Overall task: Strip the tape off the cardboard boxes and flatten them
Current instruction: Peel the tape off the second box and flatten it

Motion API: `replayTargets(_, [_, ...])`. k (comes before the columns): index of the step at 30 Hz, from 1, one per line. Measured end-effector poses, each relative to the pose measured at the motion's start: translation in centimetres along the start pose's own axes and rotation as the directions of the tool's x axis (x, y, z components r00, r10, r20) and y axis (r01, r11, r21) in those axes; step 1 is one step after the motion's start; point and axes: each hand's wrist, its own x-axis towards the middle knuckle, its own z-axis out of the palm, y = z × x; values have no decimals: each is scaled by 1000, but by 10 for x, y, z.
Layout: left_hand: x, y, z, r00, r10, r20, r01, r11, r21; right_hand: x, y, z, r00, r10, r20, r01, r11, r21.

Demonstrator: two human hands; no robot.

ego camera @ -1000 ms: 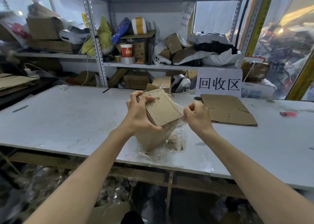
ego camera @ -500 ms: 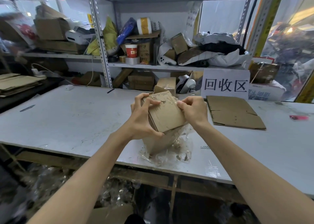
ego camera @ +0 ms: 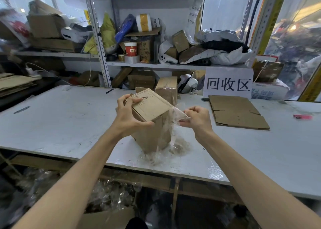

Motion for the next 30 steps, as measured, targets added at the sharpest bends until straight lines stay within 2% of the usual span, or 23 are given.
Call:
replayTargets(3, [-2,-2,3,1000,-28,-6,28,999,17,-8,-7,6,979,-202,21,201,978,52])
replayTargets(6, [-1,-5,5,999,-47,-24,48,999,26,-15,-11,9,936,-345,72,351,930,-107])
replayTargets(10, [-2,-5,11,999,-42,-1,42,998,45,-22,-12,9,912,-370,177,402,892,-208])
replayTargets(13, [-2,-8,16,998,-16,-66,17,1000,7,-20,-11,8,889,-433,147,457,820,-346])
replayTargets(16, [2,-12,16,995,-24,-99,21,999,-35,-18,-6,4,866,-476,155,498,790,-359])
replayTargets(21, [10,-20,4,934,-292,-205,230,932,-280,-22,9,5,801,-551,234,592,672,-446])
replayTargets(24, [16,-11,0,916,-336,-218,268,919,-288,-24,3,11,790,-437,431,609,643,-464])
replayTargets(26, [18,-4,-1,908,-358,-217,290,912,-290,-27,1,14,757,-333,562,636,574,-516])
replayTargets(28, [18,1,-1,907,-381,-180,319,900,-296,-32,2,19,726,-338,599,685,429,-588])
replayTargets(30, [14,4,1,911,-393,-129,340,889,-307,-33,4,23,725,-422,545,688,403,-603])
